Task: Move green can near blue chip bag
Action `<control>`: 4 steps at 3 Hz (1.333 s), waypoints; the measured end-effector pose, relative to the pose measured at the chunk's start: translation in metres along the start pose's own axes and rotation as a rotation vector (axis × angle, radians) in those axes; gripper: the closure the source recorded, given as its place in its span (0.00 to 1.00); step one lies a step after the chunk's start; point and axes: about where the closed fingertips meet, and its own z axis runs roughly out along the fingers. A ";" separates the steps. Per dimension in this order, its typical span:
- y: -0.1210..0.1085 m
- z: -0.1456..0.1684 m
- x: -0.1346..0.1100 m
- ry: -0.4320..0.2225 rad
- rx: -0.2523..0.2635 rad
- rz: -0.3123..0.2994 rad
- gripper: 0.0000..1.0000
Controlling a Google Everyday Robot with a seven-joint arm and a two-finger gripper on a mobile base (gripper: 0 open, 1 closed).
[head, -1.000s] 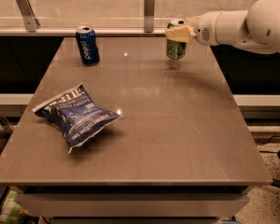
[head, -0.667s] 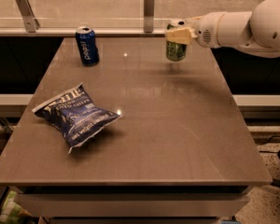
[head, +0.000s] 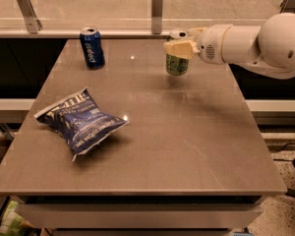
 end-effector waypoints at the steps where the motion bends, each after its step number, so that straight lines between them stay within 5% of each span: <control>1: 0.027 -0.005 0.004 0.002 0.000 0.015 1.00; 4: 0.087 -0.010 0.010 0.023 0.025 0.043 1.00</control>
Offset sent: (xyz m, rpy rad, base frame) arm -0.0662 0.0348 -0.0130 -0.0005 0.0459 -0.0262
